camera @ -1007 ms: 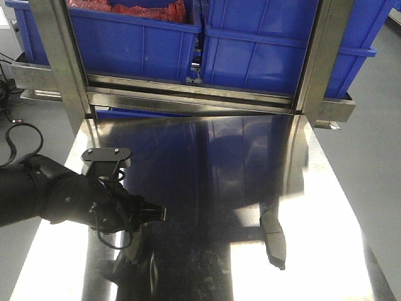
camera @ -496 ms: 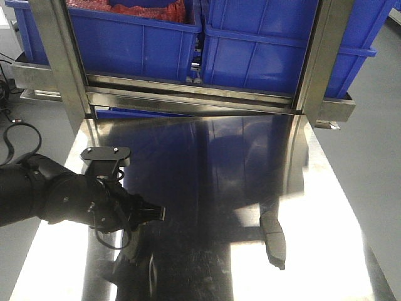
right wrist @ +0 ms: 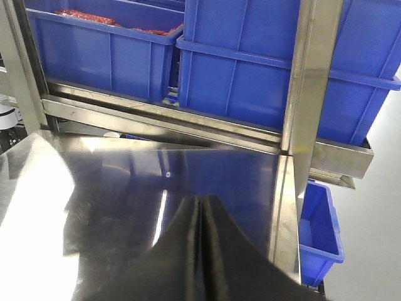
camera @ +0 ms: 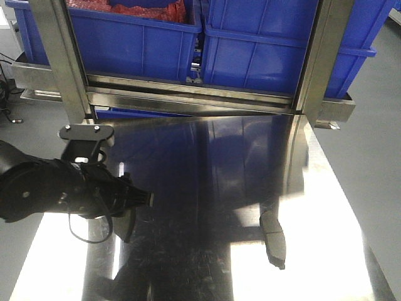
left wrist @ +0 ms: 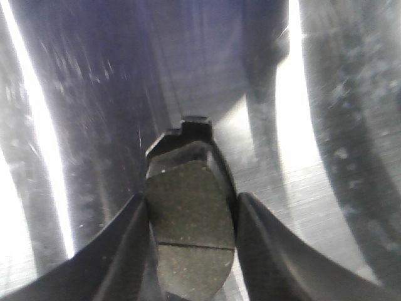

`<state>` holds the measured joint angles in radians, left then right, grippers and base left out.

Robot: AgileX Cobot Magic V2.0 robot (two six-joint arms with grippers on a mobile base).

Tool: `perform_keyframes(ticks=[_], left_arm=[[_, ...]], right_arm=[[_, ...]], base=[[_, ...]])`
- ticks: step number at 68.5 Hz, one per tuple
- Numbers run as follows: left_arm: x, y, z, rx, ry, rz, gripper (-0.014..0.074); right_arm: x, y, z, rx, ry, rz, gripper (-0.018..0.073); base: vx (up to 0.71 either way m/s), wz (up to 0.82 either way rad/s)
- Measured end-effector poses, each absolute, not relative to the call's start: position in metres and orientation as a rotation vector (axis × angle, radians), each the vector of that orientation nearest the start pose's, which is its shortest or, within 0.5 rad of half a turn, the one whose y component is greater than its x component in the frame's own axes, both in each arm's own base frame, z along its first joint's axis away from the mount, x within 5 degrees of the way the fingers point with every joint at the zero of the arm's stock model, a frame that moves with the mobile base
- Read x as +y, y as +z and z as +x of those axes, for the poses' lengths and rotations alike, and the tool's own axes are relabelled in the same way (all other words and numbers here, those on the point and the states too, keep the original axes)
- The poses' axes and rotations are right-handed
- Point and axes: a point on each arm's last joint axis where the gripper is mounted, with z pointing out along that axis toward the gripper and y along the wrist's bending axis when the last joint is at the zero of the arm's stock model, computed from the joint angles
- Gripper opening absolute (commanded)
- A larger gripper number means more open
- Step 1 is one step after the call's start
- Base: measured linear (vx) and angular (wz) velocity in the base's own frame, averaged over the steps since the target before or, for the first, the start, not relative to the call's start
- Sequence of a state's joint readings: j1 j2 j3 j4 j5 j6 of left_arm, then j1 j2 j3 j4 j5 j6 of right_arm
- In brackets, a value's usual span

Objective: Move and align brake pads A on conveyor
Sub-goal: 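Lift the brake pad with the left gripper and pull it back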

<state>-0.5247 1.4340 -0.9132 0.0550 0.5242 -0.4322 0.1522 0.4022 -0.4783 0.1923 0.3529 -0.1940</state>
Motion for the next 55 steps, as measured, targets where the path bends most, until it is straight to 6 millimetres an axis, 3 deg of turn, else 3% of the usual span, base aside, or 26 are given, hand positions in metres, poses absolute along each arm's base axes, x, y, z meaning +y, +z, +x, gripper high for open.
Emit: perform_keyframes(ticks=[24, 55], left_arm=[[-0.118, 0.296, 0.221, 2.421, -0.280, 0.195, 0.0056], [-0.076, 0.325, 0.158, 2.298, -0.283, 0.124, 0.0056]], right_arm=[[0.019, 0.315, 0.086, 1.746, 0.159, -0.193, -0.0010], [0.019, 0.315, 0.086, 1.746, 0.159, -0.193, -0.0010]], base=[[0.00, 0.00], [0.00, 0.00]])
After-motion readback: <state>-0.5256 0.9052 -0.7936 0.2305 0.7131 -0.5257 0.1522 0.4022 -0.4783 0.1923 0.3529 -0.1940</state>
